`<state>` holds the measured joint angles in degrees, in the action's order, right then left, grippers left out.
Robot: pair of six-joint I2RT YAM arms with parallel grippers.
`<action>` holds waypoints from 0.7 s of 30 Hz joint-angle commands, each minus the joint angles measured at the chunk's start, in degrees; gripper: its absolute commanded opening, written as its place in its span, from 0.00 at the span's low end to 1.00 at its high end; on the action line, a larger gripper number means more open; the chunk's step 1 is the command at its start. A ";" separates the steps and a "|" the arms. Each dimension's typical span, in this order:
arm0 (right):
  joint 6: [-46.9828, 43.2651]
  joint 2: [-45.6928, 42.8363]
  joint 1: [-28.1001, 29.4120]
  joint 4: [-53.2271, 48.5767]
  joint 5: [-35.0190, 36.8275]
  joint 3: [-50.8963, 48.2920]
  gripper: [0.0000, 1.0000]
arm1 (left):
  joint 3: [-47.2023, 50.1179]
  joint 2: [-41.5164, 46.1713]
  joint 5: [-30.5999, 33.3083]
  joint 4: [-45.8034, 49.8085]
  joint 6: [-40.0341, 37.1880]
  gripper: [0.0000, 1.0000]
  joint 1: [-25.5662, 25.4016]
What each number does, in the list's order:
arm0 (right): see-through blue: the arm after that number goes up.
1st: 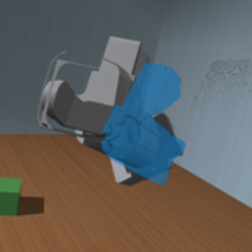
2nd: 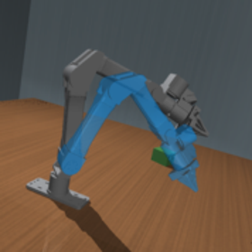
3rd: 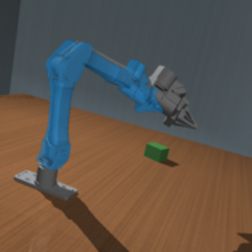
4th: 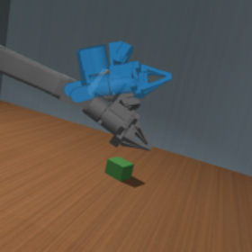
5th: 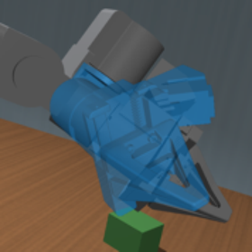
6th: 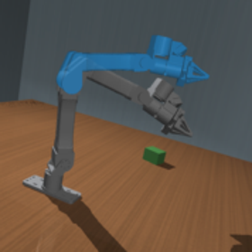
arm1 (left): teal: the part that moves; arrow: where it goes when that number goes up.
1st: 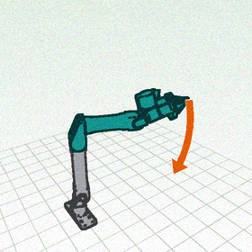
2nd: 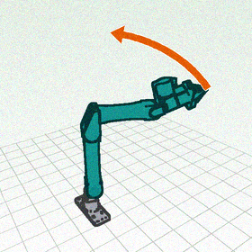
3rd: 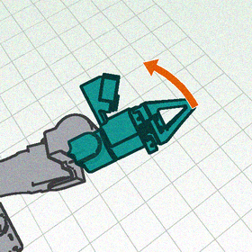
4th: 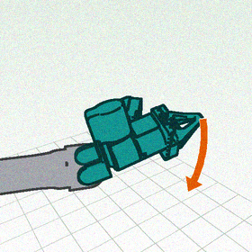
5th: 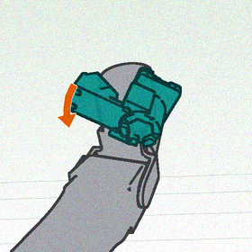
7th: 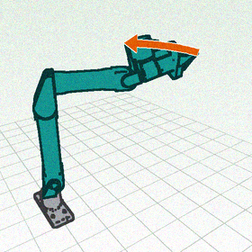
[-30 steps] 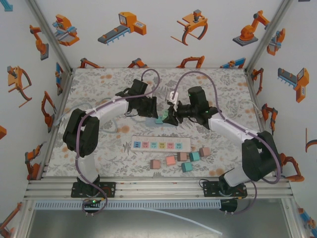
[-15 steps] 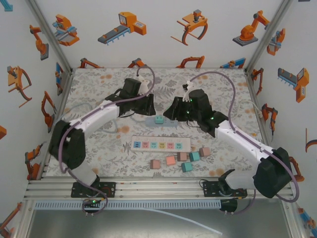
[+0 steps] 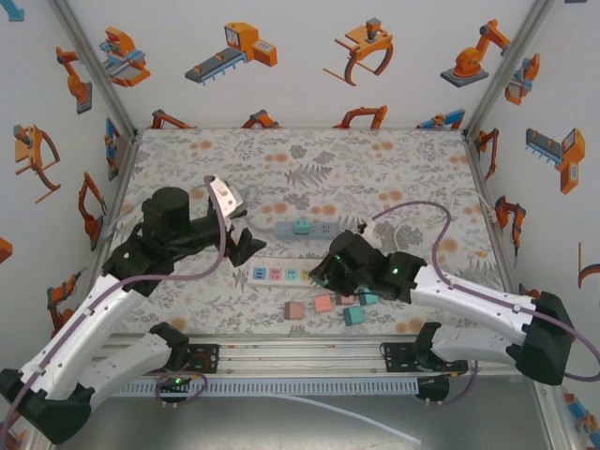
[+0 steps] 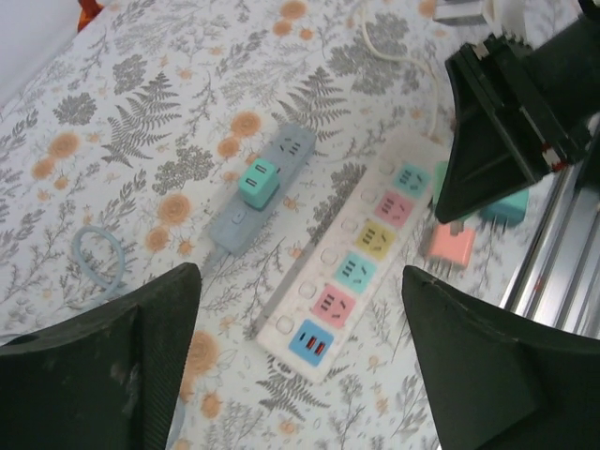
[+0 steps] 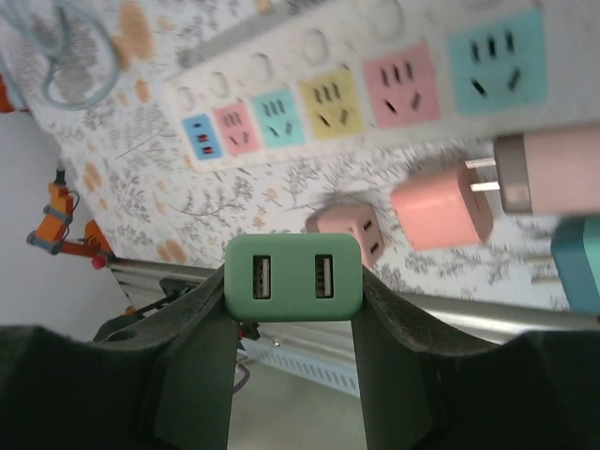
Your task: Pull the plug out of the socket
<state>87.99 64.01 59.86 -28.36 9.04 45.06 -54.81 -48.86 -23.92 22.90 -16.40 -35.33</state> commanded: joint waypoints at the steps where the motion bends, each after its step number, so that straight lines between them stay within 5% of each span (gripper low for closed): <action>1: 19.09 0.98 5.41 -7.28 5.75 -0.46 0.00 | 1.82 0.45 -4.02 7.77 -11.59 0.92 -0.29; 4: 30.15 0.90 9.79 -9.90 6.06 -2.15 0.00 | 3.04 1.28 -5.47 8.04 -12.23 0.99 -0.34; 8: 42.81 0.23 12.86 -11.52 5.00 -5.46 0.00 | 2.96 1.00 -2.63 7.91 -10.51 0.97 -0.35; 12: 46.84 0.94 13.09 -5.08 3.74 -9.78 0.00 | 2.42 -0.50 3.24 8.34 -8.26 0.97 0.08; 21: 51.53 5.63 13.27 6.61 1.67 -14.99 0.00 | 3.22 -0.26 3.13 6.90 -8.02 0.97 0.13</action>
<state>118.54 69.14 72.69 -25.71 9.89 30.68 -51.92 -49.58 -21.39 30.41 -24.86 -35.53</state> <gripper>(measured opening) 0.443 0.972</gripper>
